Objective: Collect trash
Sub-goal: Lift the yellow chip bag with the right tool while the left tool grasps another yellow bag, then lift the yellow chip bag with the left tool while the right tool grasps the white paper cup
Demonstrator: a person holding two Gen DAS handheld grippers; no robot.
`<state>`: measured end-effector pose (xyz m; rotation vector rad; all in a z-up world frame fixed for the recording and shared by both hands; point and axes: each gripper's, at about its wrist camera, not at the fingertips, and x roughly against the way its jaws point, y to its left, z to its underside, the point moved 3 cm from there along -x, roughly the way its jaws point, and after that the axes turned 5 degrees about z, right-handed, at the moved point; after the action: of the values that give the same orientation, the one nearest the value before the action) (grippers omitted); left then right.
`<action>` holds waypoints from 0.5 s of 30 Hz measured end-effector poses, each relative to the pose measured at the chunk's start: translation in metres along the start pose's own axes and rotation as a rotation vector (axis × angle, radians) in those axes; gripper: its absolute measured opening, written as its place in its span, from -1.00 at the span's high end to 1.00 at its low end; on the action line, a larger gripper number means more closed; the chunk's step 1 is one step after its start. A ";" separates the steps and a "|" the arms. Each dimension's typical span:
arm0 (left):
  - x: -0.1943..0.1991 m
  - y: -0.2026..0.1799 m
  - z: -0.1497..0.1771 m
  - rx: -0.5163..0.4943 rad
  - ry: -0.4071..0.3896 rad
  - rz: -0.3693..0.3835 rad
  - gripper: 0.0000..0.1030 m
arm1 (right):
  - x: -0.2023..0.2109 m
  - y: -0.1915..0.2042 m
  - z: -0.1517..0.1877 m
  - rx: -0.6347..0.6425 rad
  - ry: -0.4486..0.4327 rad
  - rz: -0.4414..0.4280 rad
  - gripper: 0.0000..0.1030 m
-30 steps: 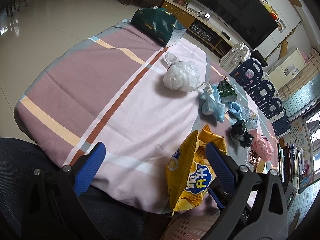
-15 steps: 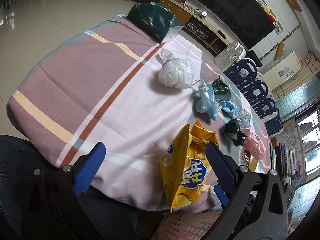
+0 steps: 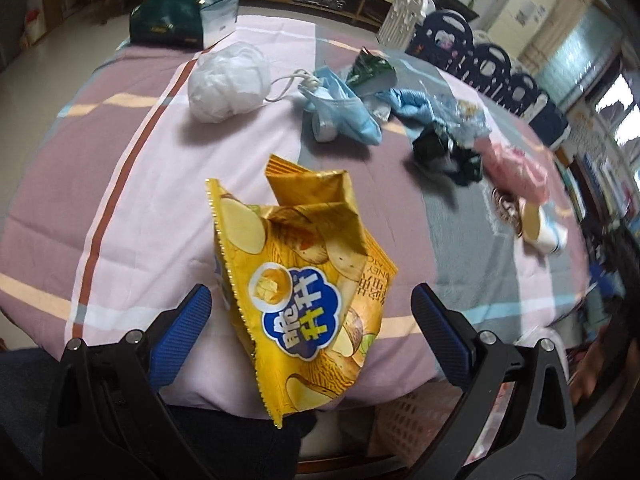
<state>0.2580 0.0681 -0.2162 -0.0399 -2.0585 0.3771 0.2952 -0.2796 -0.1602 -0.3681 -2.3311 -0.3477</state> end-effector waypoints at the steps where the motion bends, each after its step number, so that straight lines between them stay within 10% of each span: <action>1: -0.002 -0.002 0.001 -0.016 0.003 -0.014 -0.93 | -0.013 -0.005 -0.008 0.034 0.004 0.050 -0.76; 7: -0.006 0.002 0.001 0.001 0.021 -0.004 -0.93 | -0.096 -0.020 -0.019 0.088 0.216 0.071 -0.76; 15: -0.005 0.006 0.001 0.015 0.013 0.006 -0.93 | -0.101 -0.005 -0.015 0.038 0.234 -0.021 -0.82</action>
<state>0.2591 0.0731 -0.2229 -0.0392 -2.0431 0.3949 0.3720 -0.3059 -0.2226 -0.2691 -2.1105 -0.3377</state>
